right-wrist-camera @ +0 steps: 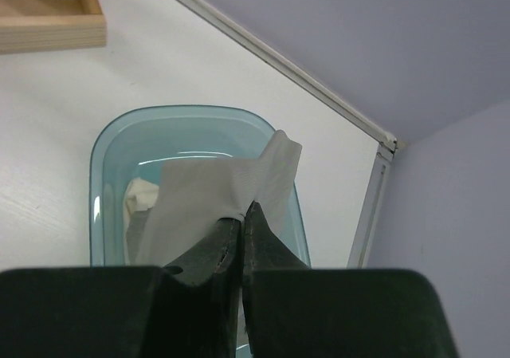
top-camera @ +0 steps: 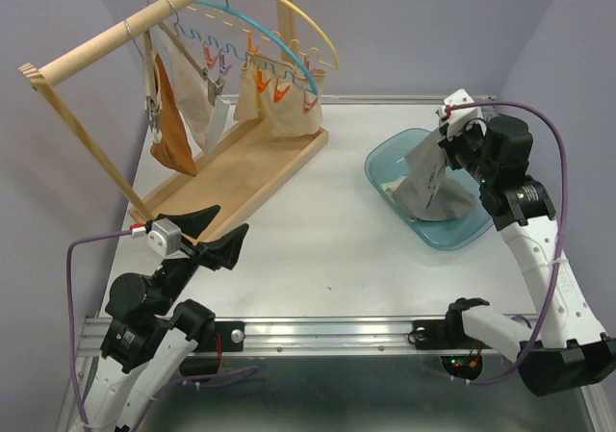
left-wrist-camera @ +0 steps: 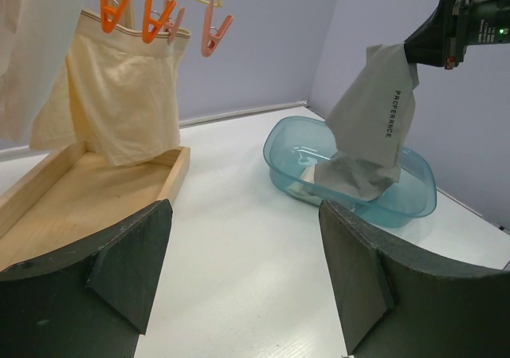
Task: Remove the underwear clipped to the hanger
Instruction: Pick up the underwear from the center of the board, then place the underwear in the bin.
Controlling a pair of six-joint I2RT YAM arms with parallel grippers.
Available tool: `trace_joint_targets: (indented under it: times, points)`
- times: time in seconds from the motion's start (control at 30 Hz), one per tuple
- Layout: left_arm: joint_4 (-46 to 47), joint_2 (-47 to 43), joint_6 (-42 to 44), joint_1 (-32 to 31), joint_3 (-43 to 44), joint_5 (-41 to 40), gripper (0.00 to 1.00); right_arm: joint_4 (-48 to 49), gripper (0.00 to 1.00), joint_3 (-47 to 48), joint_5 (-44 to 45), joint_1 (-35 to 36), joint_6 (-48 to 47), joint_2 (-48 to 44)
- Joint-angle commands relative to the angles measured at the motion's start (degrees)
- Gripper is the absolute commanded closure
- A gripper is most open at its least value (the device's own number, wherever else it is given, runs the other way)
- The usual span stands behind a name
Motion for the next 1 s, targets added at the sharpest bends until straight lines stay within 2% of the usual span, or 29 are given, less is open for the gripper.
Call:
trace_joint_targets:
  times: [0.0, 0.37, 0.6, 0.73, 0.97]
  points:
    - [1.8, -0.2, 0.1, 0.0, -0.4, -0.2, 0.14, 6.1, 0.99, 4.4, 3.5, -3.8, 3.2, 0.1]
    - [1.7, -0.8, 0.2, 0.0, -0.4, 0.0, 0.14, 9.0, 0.99, 4.2, 1.1, -12.8, 3.1, 4.1]
    - [1.6, -0.1, 0.4, 0.0, -0.4, 0.6, 0.13, 9.7, 0.99, 1.4, -4.8, -14.3, 3.7, 8.1]
    - [1.7, -0.2, 0.4, 0.0, -0.5, 0.5, 0.13, 9.8, 0.93, -1.4, -10.5, -14.3, 3.7, 9.5]
    - [1.7, 0.2, 0.5, 0.0, -0.5, 0.7, 0.13, 9.7, 0.84, -6.4, -14.9, -14.3, 2.1, 11.5]
